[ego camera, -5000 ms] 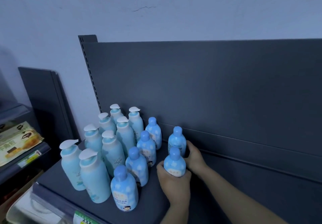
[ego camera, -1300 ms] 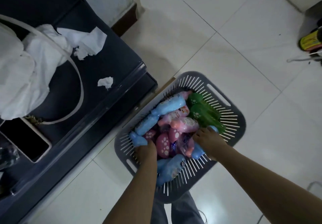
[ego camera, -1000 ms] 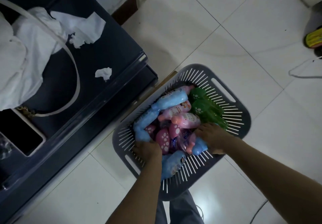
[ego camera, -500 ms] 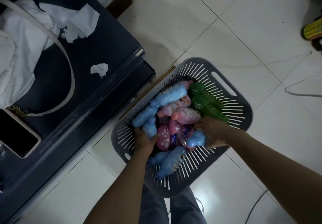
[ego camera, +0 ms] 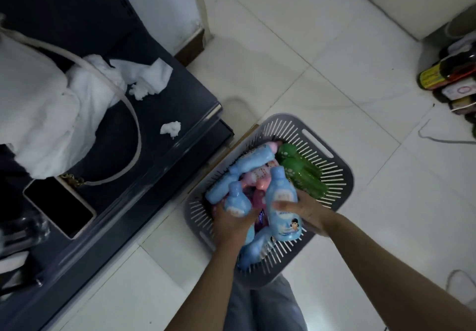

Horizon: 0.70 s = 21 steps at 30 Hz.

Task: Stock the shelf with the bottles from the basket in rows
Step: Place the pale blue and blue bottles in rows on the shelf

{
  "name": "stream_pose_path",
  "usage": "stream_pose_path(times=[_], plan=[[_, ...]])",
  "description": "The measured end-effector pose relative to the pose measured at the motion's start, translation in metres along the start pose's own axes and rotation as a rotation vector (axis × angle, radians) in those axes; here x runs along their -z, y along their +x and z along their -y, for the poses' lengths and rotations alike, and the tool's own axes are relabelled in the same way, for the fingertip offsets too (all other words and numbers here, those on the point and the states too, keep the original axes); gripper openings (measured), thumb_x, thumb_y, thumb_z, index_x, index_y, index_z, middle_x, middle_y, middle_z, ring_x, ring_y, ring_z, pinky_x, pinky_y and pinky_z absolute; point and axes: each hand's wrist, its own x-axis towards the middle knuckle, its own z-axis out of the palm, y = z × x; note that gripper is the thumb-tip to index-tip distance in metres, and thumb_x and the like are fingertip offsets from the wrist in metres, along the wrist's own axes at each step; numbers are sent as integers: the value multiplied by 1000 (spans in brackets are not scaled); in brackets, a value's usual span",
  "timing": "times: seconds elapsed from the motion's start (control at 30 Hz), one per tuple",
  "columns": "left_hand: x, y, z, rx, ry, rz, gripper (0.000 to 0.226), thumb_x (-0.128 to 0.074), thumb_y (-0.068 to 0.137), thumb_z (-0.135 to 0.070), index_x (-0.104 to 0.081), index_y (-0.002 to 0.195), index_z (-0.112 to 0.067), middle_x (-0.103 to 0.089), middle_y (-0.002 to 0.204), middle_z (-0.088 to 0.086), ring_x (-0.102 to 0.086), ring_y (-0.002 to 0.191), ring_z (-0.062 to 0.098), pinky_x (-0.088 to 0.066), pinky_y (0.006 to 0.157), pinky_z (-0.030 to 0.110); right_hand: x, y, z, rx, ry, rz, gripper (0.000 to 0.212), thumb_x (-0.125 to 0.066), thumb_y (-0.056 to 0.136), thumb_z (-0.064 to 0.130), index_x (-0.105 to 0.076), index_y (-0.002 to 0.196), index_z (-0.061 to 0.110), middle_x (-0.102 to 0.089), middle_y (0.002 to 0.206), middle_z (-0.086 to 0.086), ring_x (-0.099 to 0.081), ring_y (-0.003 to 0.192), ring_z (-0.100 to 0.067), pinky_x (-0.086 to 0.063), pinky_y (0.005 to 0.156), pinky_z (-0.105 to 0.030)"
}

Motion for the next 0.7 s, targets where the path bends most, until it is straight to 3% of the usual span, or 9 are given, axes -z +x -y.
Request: stream_pose_path(times=[0.07,0.13,0.23,0.3,0.37,0.5,0.63,0.7], plan=[[17,-26,-21,-59,-103,-16,82,-87,42,-54,-59,108,-14,-67,104,2,-64,91,15,-52,76,28,-8,-24,17,63,38,11,80,-86,45,34,-56,114,7,-69,103,-16,-67,93,-32,-53,87,-49],[39,-53,-42,-123,-192,-13,61,-90,47,-39,-62,96,-16,-68,90,-2,-63,78,9,-49,64,18,-18,-54,41,154,13,24,69,-82,47,30,-59,107,6,-72,94,-10,-69,85,-26,-57,75,-38],[79,-105,-72,-249,-261,-101,47,-89,48,-34,-57,79,-22,-66,77,-3,-60,64,3,-48,59,24,-35,-100,80,305,-57,31,69,-81,48,30,-60,108,4,-73,95,-12,-69,86,-24,-56,72,-36],[105,-141,-86,-308,-344,-187,51,-89,47,-36,-51,80,-27,-62,79,-3,-58,65,2,-46,59,22,-49,-132,105,407,-117,67,63,-82,52,26,-60,107,6,-70,97,-16,-67,87,-26,-56,76,-40],[129,-178,-98,-347,-416,-287,51,-90,54,-27,-50,86,-25,-60,83,-6,-56,70,5,-42,57,15,-67,-166,132,467,-171,93,53,-82,55,20,-61,104,13,-71,90,-8,-67,82,-18,-55,70,-32],[176,-238,-106,-451,-513,-485,46,-87,59,-21,-50,84,-28,-63,85,-3,-60,76,16,-49,67,29,-112,-224,184,657,-358,129,51,-85,53,26,-61,98,24,-71,85,2,-67,81,-15,-54,70,-28],[227,-288,-107,-542,-592,-656,47,-87,59,-21,-48,84,-29,-59,82,-9,-57,73,6,-42,58,17,-166,-273,219,830,-477,198,51,-85,62,11,-56,99,31,-67,84,9,-65,75,-1,-50,62,-14],[256,-311,-105,-579,-630,-730,49,-87,59,-20,-47,84,-30,-58,82,-11,-56,72,4,-41,56,14,-196,-297,231,901,-512,265,48,-81,67,4,-57,102,28,-69,83,9,-66,74,0,-51,63,-15]])
